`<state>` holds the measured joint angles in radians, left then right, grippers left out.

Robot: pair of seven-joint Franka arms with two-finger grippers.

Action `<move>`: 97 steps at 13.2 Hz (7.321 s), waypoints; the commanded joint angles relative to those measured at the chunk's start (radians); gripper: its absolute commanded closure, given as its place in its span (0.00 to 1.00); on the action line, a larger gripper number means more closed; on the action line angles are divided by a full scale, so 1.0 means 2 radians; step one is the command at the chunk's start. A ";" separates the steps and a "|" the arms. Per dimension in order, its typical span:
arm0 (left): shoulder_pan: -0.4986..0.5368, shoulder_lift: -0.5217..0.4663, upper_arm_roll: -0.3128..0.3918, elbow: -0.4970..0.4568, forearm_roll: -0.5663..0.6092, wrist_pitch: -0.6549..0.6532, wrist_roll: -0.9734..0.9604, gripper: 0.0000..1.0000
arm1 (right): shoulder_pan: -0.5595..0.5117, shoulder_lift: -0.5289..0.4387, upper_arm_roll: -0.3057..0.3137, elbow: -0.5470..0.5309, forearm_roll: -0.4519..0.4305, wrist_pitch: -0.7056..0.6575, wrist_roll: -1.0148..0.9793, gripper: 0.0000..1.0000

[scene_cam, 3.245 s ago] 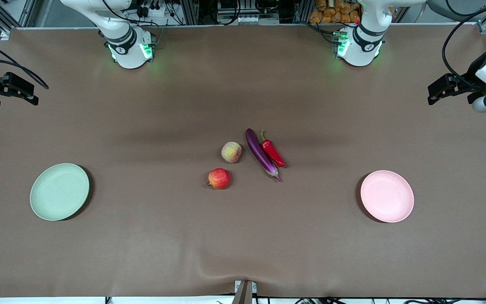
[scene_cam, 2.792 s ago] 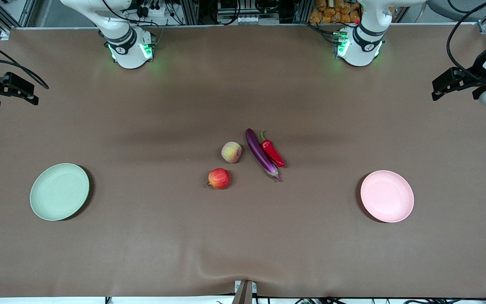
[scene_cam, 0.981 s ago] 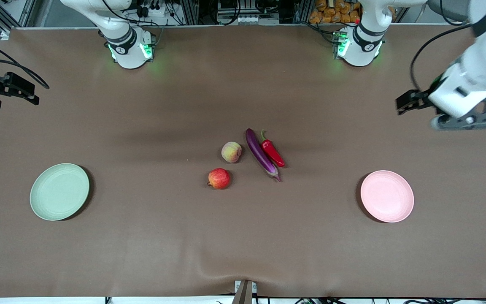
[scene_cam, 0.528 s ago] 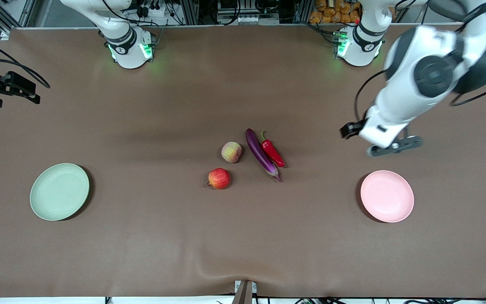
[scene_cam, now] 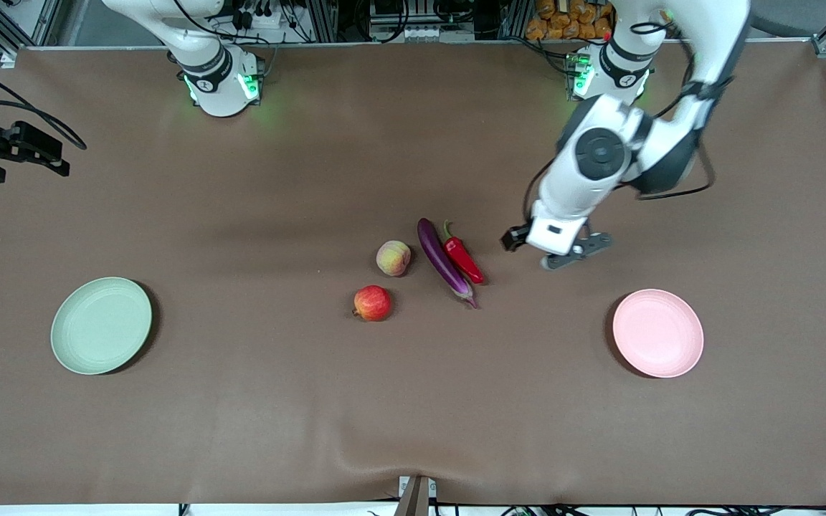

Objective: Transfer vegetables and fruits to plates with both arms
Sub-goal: 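Reach the left gripper down to the red chili pepper, then carry the chili to the pink plate while the right gripper reaches the pomegranate, then release the chili on the pink plate while the right gripper lifts the pomegranate, then grasp the purple eggplant with the left gripper while the right gripper lowers the pomegranate, then carry the eggplant to the pink plate while the right gripper reaches the peach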

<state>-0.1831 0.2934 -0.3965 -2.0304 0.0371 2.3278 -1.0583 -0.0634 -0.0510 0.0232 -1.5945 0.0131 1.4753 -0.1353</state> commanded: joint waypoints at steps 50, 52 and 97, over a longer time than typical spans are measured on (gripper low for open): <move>0.294 0.144 -0.009 0.241 0.039 -0.135 0.300 0.00 | 0.316 0.420 -0.019 0.049 0.111 0.493 0.637 1.00; 0.286 0.117 -0.039 0.241 0.040 -0.165 0.294 0.00 | 0.270 0.408 -0.017 0.095 0.112 0.353 0.611 1.00; -0.185 0.255 0.076 0.237 0.080 -0.040 -0.184 0.93 | 0.009 0.258 0.042 0.042 0.027 0.106 0.126 0.00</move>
<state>-0.5432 0.8081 -0.2533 -1.5373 0.1791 2.2248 -1.3962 -0.0949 0.4913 0.1132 -1.4873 0.0261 1.6933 -0.0459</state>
